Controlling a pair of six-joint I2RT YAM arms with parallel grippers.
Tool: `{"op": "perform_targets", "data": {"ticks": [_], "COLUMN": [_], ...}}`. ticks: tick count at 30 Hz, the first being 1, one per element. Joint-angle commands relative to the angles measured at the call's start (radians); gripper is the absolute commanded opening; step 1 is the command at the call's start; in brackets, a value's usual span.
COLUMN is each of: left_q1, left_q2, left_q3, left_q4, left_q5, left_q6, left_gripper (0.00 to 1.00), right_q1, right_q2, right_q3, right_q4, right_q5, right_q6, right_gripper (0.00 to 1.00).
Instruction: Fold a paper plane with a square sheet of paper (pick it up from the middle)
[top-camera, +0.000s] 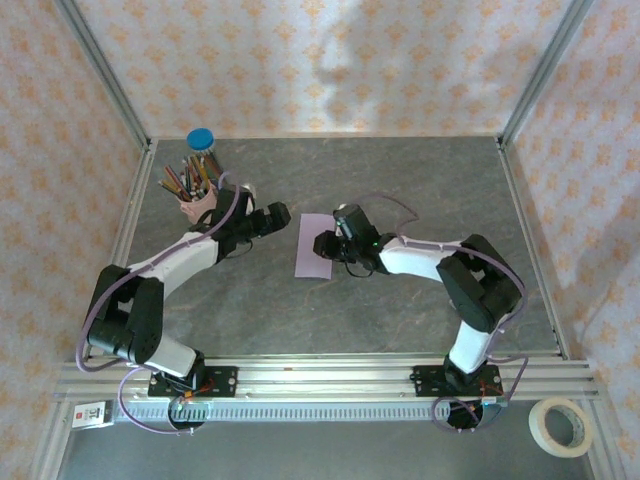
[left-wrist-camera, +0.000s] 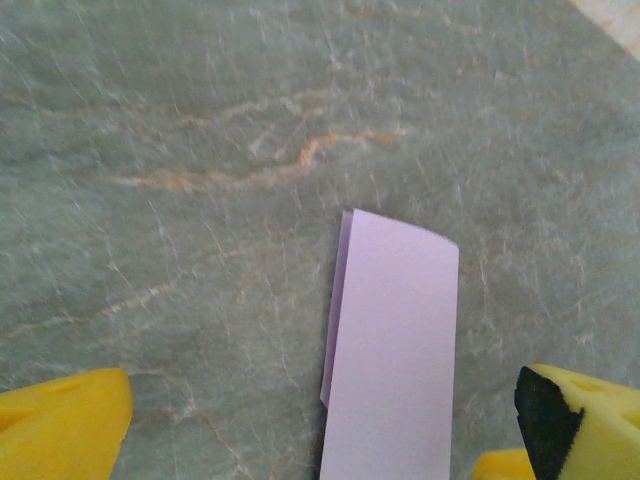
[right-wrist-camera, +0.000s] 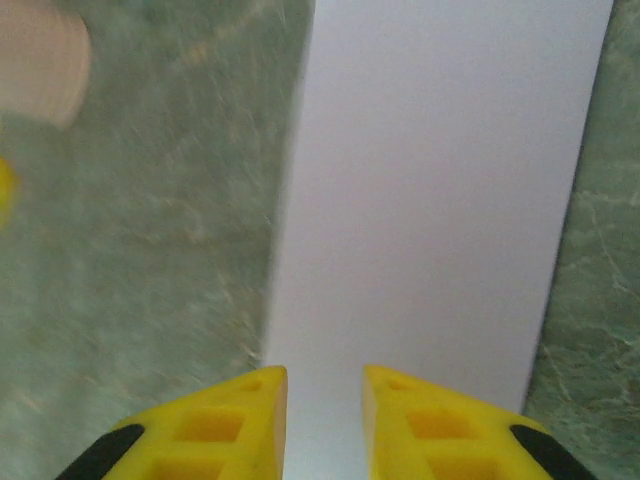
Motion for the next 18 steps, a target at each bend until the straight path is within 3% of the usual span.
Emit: {"op": "perform_targets", "data": {"ticks": [1, 12, 18], "left_q1": [0.01, -0.001, -0.022], "left_q2": [-0.002, 0.044, 0.081], "left_q3": [0.012, -0.046, -0.052], "left_q4": [0.012, 0.023, 0.011], "left_q5": [0.084, 0.197, 0.234], "left_q6": [-0.024, -0.048, -0.053], "left_gripper": [0.99, 0.87, 0.75], "right_q1": [-0.007, -0.027, -0.027], "right_q2": [0.011, 0.112, 0.153], "right_q3": [-0.02, 0.003, 0.014], "right_q4": [0.071, 0.053, 0.018], "right_q5": [0.067, 0.033, 0.032], "right_q6": [0.167, 0.192, 0.174], "right_gripper": [0.25, 0.23, 0.21]}}
